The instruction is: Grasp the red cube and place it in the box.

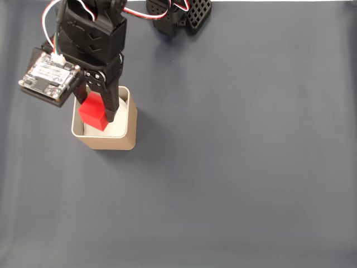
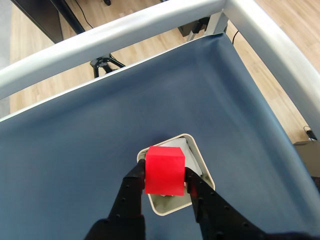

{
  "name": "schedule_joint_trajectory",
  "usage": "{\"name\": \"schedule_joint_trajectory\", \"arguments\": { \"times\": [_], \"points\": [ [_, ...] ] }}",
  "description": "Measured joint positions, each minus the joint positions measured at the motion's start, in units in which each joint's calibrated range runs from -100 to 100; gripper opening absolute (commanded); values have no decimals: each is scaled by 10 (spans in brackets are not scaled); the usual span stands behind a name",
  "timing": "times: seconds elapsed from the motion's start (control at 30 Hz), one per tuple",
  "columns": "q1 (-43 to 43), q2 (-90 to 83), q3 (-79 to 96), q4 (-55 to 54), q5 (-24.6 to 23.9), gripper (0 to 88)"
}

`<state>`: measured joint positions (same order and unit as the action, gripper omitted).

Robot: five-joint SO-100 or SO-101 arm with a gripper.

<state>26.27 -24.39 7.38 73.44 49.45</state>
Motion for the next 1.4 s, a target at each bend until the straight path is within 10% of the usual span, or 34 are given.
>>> {"name": "schedule_joint_trajectory", "arguments": {
  "times": [1.2, 1.4],
  "points": [
    [19, -25, 54, 0, -5, 6],
    [19, -40, 70, -3, -5, 115]
  ]
}}
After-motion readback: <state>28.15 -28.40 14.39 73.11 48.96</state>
